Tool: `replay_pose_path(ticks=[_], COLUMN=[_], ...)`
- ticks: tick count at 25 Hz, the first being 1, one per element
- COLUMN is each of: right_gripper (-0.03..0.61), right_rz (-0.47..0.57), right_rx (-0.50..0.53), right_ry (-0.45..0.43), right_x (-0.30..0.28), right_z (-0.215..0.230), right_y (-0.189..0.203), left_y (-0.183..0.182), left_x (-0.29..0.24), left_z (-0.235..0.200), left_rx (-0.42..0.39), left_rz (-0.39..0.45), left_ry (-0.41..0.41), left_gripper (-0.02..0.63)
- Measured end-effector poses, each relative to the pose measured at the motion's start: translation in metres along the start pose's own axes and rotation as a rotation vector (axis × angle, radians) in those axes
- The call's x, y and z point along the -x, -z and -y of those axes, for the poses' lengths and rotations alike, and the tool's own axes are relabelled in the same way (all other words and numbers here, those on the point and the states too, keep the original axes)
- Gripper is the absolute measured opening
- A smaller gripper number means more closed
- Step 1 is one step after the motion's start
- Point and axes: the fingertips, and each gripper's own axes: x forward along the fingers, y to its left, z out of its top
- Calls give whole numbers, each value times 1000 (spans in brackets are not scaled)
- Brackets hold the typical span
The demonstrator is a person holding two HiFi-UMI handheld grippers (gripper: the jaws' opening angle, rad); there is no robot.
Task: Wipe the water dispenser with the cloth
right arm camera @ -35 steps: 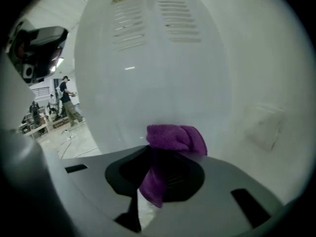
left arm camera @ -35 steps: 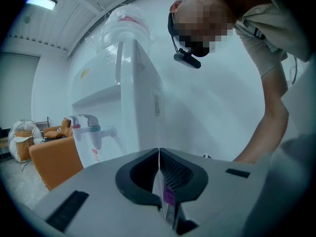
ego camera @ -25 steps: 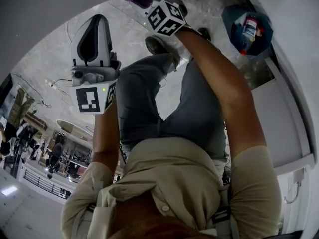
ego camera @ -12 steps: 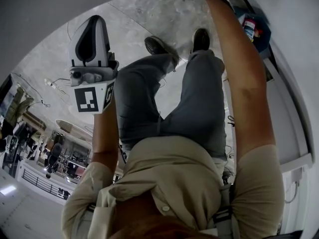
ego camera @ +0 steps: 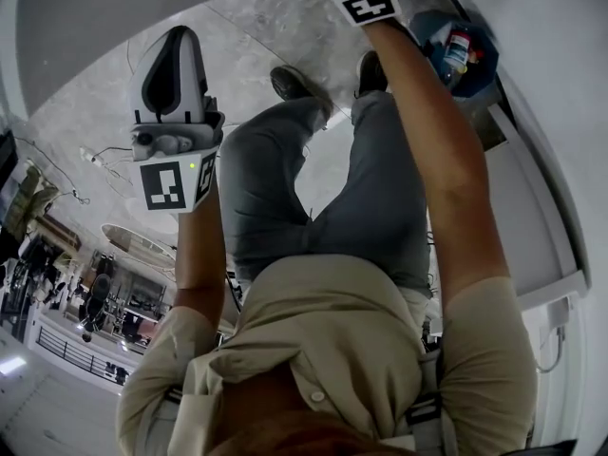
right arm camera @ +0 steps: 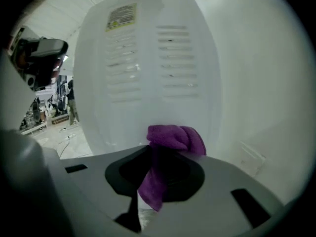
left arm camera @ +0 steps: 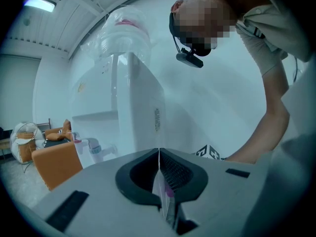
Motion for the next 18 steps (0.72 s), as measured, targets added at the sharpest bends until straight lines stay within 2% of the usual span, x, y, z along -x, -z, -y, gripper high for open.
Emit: replay_pose_path(ticks=[5, 8, 12, 15, 18], right_gripper=[72, 74, 74, 74, 74], right_rz=[19, 12, 1, -24, -39], right_rx=[-14, -24, 53, 96, 87], right_ry=[-113, -145, -237, -269, -210], right_x=[19, 30, 45, 55, 70], right_z=[-87, -120, -160, -175, -156], right_y=[-31, -48, -70, -85, -108], left_y=[-24, -38, -59, -81, -109], left_x=[12, 18, 29, 41, 56], left_z=[-6, -11, -15, -20, -27], left_rx=[6, 18, 36, 46, 46], left_rz=[1, 3, 9, 11, 17], left_ry=[-6, -16, -24, -25, -29], left_gripper=[21, 23, 21, 22, 22])
